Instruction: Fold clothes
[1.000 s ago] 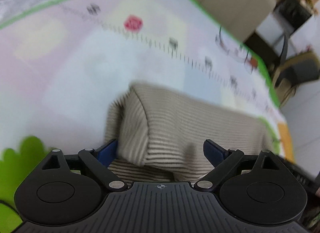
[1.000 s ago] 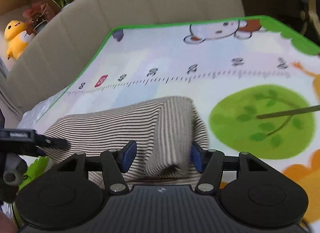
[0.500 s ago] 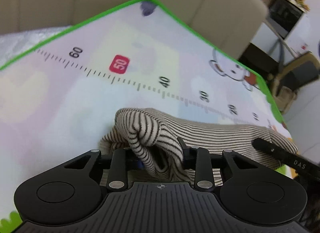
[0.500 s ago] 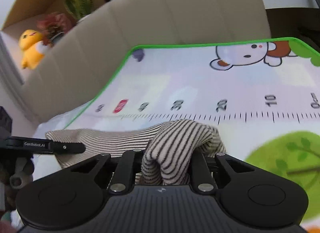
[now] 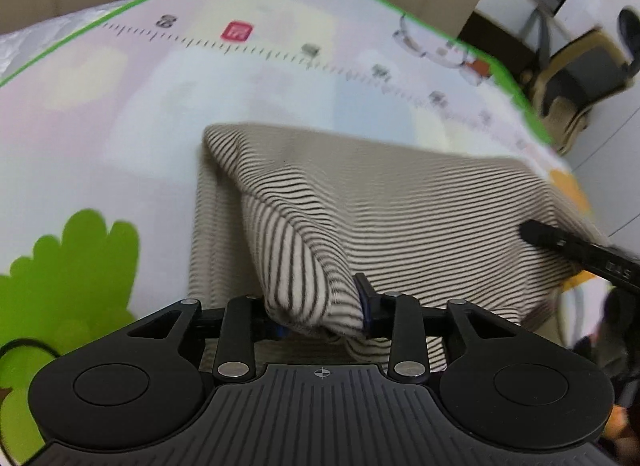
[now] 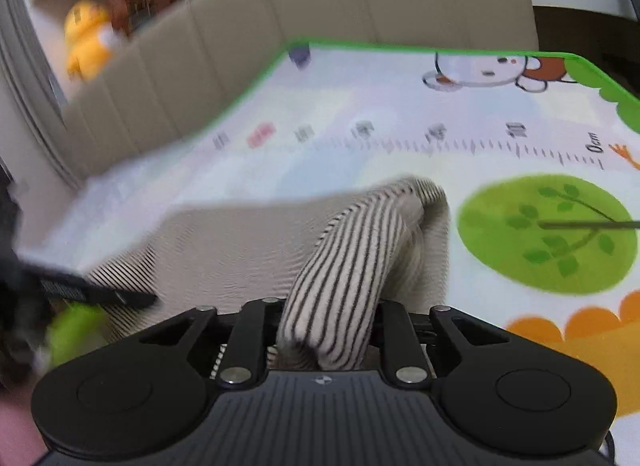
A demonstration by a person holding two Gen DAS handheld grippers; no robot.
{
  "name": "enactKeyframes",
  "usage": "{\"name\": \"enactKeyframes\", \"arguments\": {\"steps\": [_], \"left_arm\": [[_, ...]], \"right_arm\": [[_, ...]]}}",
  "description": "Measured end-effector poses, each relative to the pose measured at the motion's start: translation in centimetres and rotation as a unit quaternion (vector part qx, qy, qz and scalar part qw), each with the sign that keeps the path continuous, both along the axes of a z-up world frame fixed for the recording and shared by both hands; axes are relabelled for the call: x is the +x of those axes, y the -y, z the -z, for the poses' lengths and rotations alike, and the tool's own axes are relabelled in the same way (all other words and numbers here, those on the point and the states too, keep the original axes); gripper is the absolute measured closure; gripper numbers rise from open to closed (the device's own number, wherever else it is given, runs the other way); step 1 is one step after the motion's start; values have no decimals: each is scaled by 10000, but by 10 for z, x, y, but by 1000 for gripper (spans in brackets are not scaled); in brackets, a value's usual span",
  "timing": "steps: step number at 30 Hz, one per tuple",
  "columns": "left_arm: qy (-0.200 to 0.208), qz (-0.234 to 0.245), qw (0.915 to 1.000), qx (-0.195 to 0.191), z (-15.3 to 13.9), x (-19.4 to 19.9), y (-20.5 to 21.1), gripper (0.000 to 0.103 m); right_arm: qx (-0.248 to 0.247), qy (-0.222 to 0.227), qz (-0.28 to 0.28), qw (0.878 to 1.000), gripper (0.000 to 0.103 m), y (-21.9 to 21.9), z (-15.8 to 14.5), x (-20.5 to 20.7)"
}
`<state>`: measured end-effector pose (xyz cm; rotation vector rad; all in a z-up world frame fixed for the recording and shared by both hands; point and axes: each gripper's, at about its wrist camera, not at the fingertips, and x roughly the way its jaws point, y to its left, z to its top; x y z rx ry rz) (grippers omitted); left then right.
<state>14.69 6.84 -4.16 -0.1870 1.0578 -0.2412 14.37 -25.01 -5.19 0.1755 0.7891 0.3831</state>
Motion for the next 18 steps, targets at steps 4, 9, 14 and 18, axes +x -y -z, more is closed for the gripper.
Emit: {"name": "enactKeyframes", "arguments": {"steps": [4, 9, 14, 18], "left_arm": [[-15, -202, 9993, 318, 2, -1, -6, 46], [282, -462, 9954, 796, -29, -23, -16, 37], [395, -695, 9964, 280, -54, -46, -12, 28], [3, -620, 9973, -398, -39, -48, 8, 23]], "right_arm": [[-206, -76, 155, 9996, 64, 11, 11, -12], [-252, 259, 387, 9986, 42, 23, -8, -22], [-387, 718, 622, 9947, 68, 29, -29, -29], [-435, 992, 272, 9937, 79, 14, -37, -35]]}}
